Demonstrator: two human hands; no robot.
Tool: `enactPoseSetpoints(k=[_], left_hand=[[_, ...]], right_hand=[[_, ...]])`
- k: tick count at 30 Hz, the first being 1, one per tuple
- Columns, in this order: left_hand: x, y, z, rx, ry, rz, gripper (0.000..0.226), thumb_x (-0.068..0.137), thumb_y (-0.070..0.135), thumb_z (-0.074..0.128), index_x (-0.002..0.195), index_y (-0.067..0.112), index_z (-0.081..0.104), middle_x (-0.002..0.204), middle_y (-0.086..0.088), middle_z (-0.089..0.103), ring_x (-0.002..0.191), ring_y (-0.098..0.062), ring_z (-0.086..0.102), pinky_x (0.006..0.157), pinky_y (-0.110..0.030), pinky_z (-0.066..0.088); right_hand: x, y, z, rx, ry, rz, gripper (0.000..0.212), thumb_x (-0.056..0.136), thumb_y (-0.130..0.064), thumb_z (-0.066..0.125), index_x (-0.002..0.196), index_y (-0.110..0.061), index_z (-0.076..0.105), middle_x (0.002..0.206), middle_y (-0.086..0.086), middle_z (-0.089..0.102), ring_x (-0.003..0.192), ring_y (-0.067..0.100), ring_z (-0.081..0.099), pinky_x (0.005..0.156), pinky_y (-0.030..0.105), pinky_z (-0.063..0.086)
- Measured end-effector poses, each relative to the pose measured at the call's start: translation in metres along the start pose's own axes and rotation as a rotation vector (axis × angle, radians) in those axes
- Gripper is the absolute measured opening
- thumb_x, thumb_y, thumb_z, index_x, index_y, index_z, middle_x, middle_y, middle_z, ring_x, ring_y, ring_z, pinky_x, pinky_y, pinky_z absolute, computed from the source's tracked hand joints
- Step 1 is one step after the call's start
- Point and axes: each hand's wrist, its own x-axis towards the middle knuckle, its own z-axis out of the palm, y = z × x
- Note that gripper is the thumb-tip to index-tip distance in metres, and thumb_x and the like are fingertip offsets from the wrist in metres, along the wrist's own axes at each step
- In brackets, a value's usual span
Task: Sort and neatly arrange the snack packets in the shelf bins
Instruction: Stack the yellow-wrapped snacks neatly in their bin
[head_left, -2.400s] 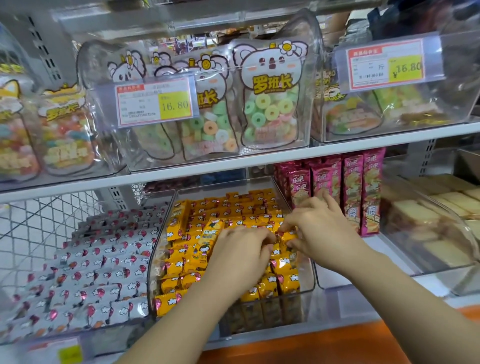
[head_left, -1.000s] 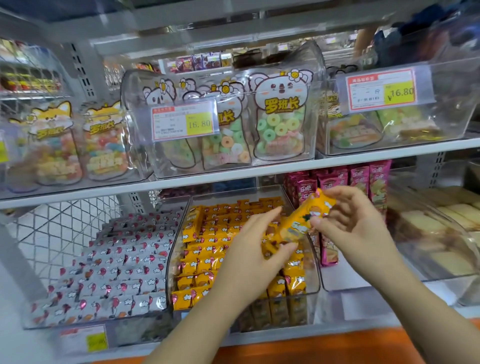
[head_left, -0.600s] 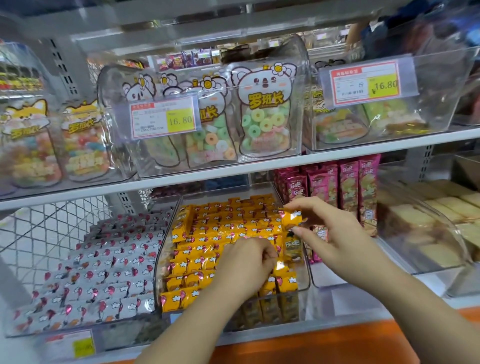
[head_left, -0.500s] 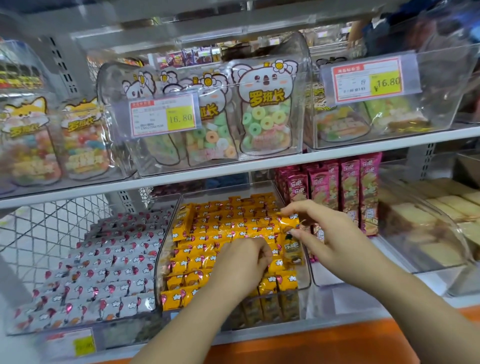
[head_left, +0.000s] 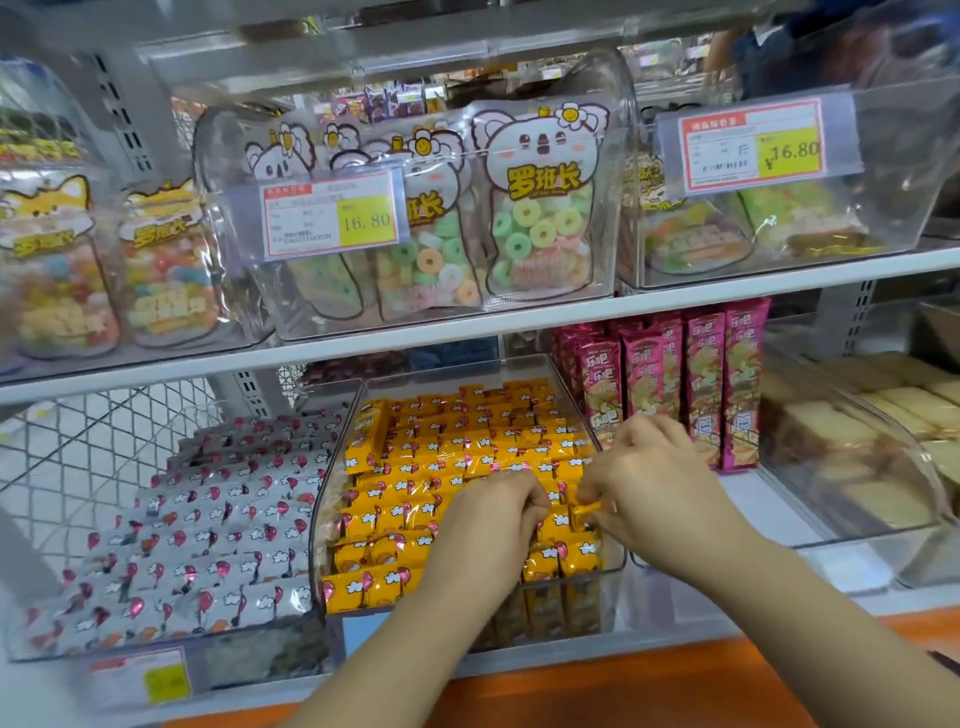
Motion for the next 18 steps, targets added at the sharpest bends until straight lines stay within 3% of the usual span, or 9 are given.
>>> enactPoseSetpoints(k=[2,4,5,7,9,11,13,16,18], left_hand=[[0.002,0.001,0.000,-0.010,-0.003,-0.014,0.011,0.095,0.022,0.053,0.089,0.023,0.062,0.090,0.008,0.063,0.083,-0.007,0.055,0.076,-0.023,0.048],[0.007,0.001,-0.002,-0.022,-0.029,-0.036,0.012,0.094,0.020,0.053,0.091,0.022,0.065,0.090,0.007,0.065,0.082,-0.008,0.057,0.074,-0.023,0.049],[0.009,0.001,-0.003,-0.026,-0.052,-0.046,0.013,0.094,0.019,0.054,0.092,0.021,0.066,0.092,0.006,0.066,0.083,-0.009,0.058,0.075,-0.024,0.049],[0.011,0.002,-0.005,-0.033,-0.092,-0.055,0.013,0.094,0.019,0.055,0.096,0.021,0.068,0.095,0.005,0.067,0.084,-0.010,0.059,0.075,-0.025,0.050],[0.008,-0.001,-0.009,-0.042,-0.060,-0.038,0.015,0.093,0.023,0.056,0.102,0.024,0.068,0.099,0.008,0.066,0.089,-0.008,0.059,0.080,-0.024,0.050],[0.002,-0.009,-0.017,-0.030,0.056,-0.011,0.020,0.094,0.027,0.055,0.109,0.027,0.066,0.106,0.013,0.062,0.097,-0.002,0.056,0.084,-0.015,0.044],[-0.002,-0.022,-0.028,-0.016,0.181,-0.017,0.022,0.094,0.026,0.054,0.113,0.026,0.065,0.111,0.014,0.060,0.100,-0.001,0.053,0.085,-0.012,0.037],[-0.004,-0.048,-0.044,0.097,0.332,-0.061,0.025,0.093,0.022,0.055,0.116,0.024,0.064,0.118,0.007,0.059,0.107,-0.010,0.055,0.092,-0.023,0.039],[-0.001,-0.063,-0.050,0.300,0.339,-0.143,0.032,0.093,0.025,0.053,0.125,0.026,0.058,0.128,0.002,0.055,0.115,-0.018,0.051,0.099,-0.034,0.036]], right_hand=[[0.002,-0.008,0.010,-0.098,-0.041,-0.006,0.026,0.034,-0.016,0.086,0.048,-0.027,0.066,0.049,0.001,0.048,0.078,0.026,0.056,0.093,0.043,0.032],[0.002,-0.009,0.018,-0.141,0.008,-0.047,0.033,0.021,-0.007,0.080,0.033,-0.024,0.055,0.041,-0.003,0.027,0.063,0.026,0.053,0.086,0.040,0.037],[0.002,-0.008,0.019,-0.149,0.010,-0.061,0.034,0.022,-0.006,0.080,0.032,-0.024,0.053,0.040,-0.003,0.026,0.062,0.025,0.052,0.084,0.039,0.036],[0.002,-0.005,0.021,-0.160,0.016,-0.081,0.032,0.027,-0.009,0.083,0.035,-0.025,0.056,0.037,-0.005,0.037,0.062,0.024,0.052,0.082,0.039,0.032],[0.000,-0.003,0.022,-0.140,0.026,-0.089,0.031,0.032,-0.020,0.090,0.041,-0.029,0.062,0.041,-0.007,0.051,0.064,0.022,0.055,0.085,0.040,0.038],[-0.004,-0.003,0.020,-0.078,0.062,-0.072,0.026,0.044,-0.030,0.091,0.049,-0.032,0.066,0.051,-0.009,0.060,0.068,0.018,0.057,0.087,0.041,0.041],[-0.006,-0.002,0.019,0.018,0.139,-0.046,0.022,0.057,-0.023,0.087,0.055,-0.032,0.067,0.058,-0.010,0.065,0.076,0.018,0.058,0.087,0.036,0.032],[-0.007,-0.003,0.012,0.124,0.279,-0.021,0.018,0.061,-0.016,0.086,0.064,-0.026,0.072,0.066,-0.012,0.067,0.079,0.023,0.060,0.080,0.036,0.038],[-0.008,-0.008,0.009,0.167,0.312,-0.049,0.019,0.059,-0.014,0.087,0.067,-0.024,0.073,0.069,-0.013,0.067,0.078,0.022,0.061,0.072,0.038,0.043]])
